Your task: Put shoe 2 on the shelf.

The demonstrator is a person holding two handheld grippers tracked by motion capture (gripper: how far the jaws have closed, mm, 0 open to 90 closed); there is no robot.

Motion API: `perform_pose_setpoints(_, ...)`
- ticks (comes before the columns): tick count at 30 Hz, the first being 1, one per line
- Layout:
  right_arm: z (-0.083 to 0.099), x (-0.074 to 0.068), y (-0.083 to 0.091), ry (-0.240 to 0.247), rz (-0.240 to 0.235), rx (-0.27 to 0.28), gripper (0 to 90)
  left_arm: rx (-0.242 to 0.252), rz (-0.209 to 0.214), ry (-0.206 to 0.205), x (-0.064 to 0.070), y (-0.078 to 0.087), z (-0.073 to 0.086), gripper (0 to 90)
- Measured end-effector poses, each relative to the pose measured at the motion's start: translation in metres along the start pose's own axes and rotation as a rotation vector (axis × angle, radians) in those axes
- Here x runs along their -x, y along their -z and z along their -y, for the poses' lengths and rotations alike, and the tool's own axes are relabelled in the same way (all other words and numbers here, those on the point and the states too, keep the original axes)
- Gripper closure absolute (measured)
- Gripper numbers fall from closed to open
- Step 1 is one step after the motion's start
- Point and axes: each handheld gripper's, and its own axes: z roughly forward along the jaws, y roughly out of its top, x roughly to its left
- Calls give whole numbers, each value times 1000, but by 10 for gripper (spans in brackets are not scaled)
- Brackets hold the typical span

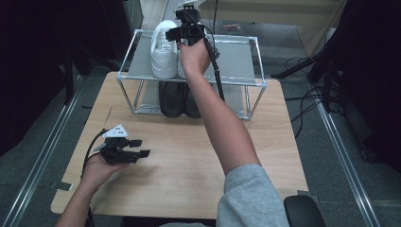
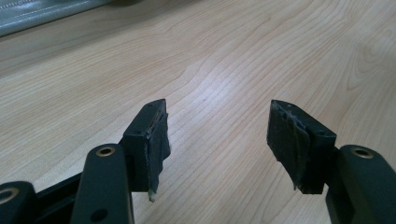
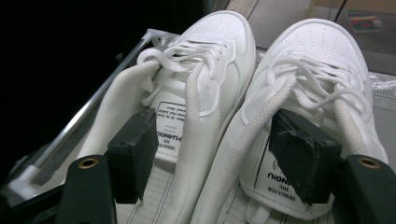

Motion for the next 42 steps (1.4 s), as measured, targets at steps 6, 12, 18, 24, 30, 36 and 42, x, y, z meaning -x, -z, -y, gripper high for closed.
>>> perform_pose_setpoints(6,-1,7,16,23,-44,-1,324,-9,1,-2,0,0,0,388)
perform_pose_setpoints(12,5,22,26,63,-75,-21,322,-11,6,2,-1,-1,0,386)
perform_pose_setpoints(18,11,36,43,108,-112,-2,347,-17,0,7,-1,-2,1,386)
perform_pose_setpoints(24,19,43,62,158,-179,9,368,-25,-2,5,1,-2,2,385)
perform_pose_setpoints(30,28,44,79,202,-210,18,361,-34,-1,-2,2,-4,2,384)
perform_pose_setpoints(36,41,42,89,243,-240,12,342,-35,-4,-3,1,-3,3,383)
perform_pose_setpoints(42,54,43,97,273,-267,25,330,-39,-5,-2,1,-3,3,382)
